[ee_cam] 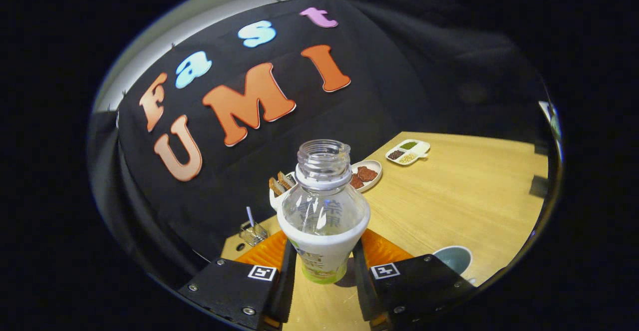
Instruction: Take the bottle from table, then pour the juice into the cup, finally place the bottle on the coaster
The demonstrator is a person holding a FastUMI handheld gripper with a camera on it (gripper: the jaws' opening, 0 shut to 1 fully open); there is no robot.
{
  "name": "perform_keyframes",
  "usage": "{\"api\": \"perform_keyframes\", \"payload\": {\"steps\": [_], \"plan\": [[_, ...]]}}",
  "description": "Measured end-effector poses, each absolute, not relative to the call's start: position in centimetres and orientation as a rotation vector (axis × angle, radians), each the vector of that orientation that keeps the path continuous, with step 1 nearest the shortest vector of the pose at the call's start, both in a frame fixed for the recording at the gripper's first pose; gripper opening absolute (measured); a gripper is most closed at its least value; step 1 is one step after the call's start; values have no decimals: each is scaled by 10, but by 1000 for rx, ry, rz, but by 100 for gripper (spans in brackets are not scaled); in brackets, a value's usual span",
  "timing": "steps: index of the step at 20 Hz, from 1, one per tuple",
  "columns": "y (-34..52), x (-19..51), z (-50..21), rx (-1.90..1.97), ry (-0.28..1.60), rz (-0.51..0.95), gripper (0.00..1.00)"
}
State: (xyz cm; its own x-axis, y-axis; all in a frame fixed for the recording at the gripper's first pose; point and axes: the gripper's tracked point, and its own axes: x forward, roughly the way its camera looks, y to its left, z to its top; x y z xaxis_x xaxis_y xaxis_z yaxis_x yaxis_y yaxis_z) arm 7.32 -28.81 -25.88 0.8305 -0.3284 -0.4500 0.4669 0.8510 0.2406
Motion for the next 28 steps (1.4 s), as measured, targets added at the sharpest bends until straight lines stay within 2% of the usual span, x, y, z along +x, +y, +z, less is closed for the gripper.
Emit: {"api": "perform_keyframes", "payload": {"steps": [8,12,17,22,28], "plan": [[-269,120,-309,96,520,-415,54],[-260,125,-348,27,595,-407,55],[-263,126,-364,-24,647,-427,55],[-264,126,-365,8,633,-443,63],[-264,116,-372,36,643,-463,67]]}}
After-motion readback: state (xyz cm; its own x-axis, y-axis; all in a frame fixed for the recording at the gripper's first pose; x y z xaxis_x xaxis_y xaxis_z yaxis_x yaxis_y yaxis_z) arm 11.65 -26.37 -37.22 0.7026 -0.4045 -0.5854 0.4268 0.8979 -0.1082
